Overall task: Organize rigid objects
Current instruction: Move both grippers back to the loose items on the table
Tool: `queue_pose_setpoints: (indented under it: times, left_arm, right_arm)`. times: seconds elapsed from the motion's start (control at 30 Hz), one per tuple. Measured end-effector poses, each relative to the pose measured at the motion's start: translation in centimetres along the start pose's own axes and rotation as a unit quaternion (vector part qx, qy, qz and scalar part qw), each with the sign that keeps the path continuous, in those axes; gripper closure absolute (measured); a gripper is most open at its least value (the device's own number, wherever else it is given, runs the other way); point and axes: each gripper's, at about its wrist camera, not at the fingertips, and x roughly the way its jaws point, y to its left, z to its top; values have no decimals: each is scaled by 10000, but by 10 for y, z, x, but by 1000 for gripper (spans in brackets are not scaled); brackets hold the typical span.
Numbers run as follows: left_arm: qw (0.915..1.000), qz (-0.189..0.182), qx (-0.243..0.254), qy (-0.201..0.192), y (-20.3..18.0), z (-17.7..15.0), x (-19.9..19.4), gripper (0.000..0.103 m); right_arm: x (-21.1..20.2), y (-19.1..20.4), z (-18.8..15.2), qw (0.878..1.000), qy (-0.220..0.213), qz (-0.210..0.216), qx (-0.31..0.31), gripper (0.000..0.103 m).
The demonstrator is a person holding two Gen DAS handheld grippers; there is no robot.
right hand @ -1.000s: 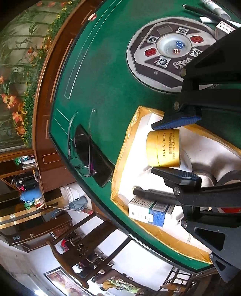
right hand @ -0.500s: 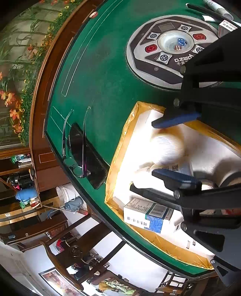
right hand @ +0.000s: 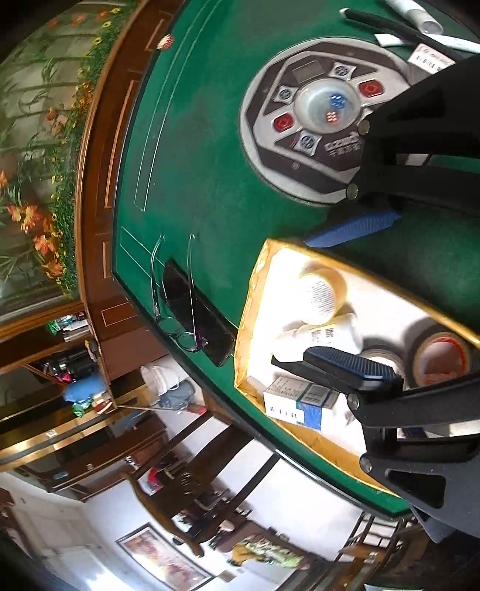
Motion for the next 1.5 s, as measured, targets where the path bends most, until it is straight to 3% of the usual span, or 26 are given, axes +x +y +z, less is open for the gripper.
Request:
queue_pose_setpoints:
  times: [0.37,0.47,0.77,0.9,1.03,1.27,1.5]
  left_arm:
    - [9991,-115,291,-284,-22,-4,-32,24]
    - [9981,-200,490,-309,-38,-5,-36,23]
    - [9925,-417,1147,-99,-91,-22,-27,23]
    - [9892,-527,1364,104,-113,-25,-14,23]
    - [9874,-721,1382,280,-131,-16,2,23]
    - [9835,-986,1407,564,-164,24,33,23]
    - [9793,-852,1700,694,-198,47,60,23]
  right_arm:
    - [-51,-42,-31,9991,-121,167,362,48]
    - [-75,-68,-46,9973,-256,255,637,48]
    - [-129,-145,-98,9908,-506,-124,1246,48]
    - [-144,-195,-124,9790,-596,-277,1929,48]
    - [-146,-227,-131,9663,-630,-280,2478,48]
    - [-144,-238,-135,9582,-627,-61,2790,48]
    - [-158,-248,-137,9487,-891,-171,3027,48]
